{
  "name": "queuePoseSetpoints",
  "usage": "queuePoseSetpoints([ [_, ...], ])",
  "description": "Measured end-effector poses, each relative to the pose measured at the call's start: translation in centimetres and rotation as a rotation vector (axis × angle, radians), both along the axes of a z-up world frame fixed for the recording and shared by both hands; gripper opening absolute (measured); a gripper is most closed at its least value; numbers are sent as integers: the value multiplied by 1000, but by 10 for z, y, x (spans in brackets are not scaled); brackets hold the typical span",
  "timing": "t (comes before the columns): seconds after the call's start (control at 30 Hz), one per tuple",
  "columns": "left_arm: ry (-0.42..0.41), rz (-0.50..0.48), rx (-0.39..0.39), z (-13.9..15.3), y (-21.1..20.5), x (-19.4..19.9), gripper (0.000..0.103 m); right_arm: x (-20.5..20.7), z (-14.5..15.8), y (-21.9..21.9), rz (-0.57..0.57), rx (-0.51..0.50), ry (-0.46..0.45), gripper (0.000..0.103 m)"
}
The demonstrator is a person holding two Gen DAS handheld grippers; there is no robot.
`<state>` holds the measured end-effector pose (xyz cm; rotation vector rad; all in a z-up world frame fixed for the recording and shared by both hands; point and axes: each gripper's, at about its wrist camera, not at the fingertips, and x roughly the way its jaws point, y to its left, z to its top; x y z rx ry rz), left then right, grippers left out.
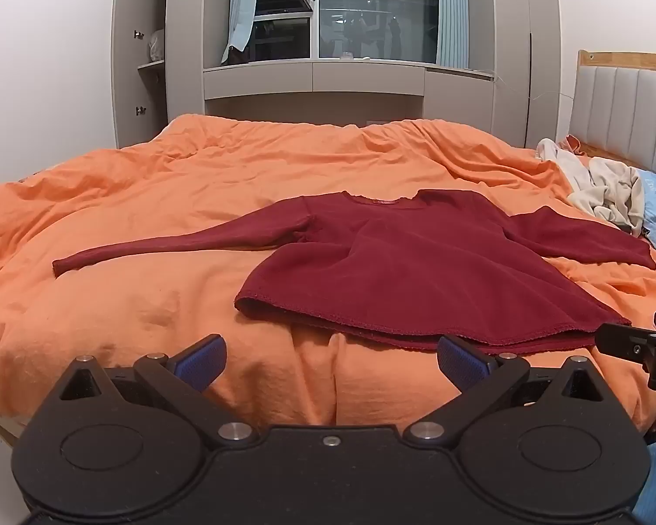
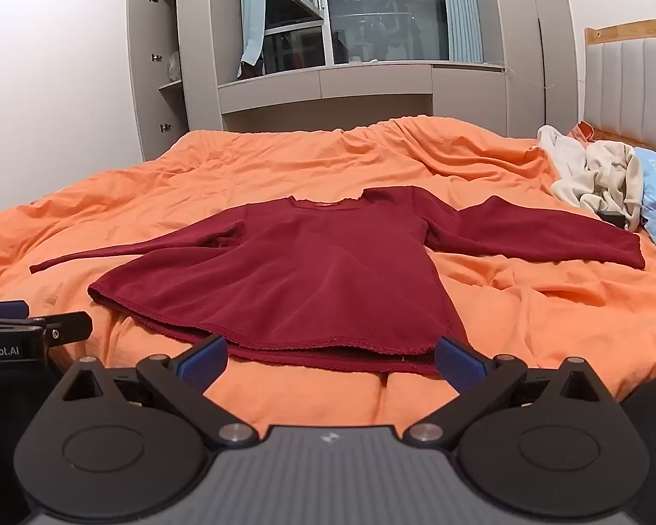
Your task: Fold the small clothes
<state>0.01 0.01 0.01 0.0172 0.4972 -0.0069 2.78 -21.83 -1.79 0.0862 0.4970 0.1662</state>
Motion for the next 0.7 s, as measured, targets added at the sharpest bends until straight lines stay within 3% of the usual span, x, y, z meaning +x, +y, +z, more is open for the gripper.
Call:
queuePoseSetpoints([
  [0.7,6,0,-2,-7,-1,4,103,1,-1,-1,-1,-1,4,103],
])
